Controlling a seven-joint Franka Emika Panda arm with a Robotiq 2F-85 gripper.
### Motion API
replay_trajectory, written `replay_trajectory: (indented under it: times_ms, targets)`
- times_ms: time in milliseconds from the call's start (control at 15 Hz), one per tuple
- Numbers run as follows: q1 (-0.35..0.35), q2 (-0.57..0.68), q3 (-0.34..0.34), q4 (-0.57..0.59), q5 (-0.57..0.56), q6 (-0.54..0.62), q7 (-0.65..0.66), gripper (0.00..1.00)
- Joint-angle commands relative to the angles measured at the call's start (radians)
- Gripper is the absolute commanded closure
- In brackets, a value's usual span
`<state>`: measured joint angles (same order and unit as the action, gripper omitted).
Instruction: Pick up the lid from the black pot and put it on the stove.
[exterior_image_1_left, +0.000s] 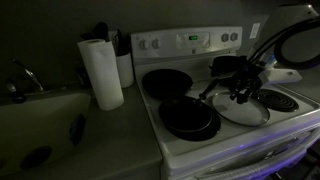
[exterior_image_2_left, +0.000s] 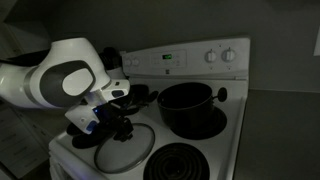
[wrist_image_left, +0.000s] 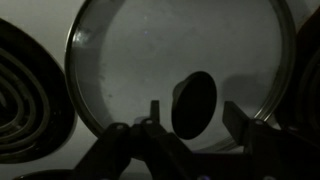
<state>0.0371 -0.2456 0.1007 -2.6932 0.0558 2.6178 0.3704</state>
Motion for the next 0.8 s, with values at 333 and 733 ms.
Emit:
replay_trajectory:
  times_ms: [333, 733]
  targets:
    - [-0.014, -0.107, 0.026, 0.114, -0.061, -0.295, 0.021, 0.0]
    - [-0.007, -0.153, 0.033, 0.163, -0.063, -0.423, 0.012, 0.0]
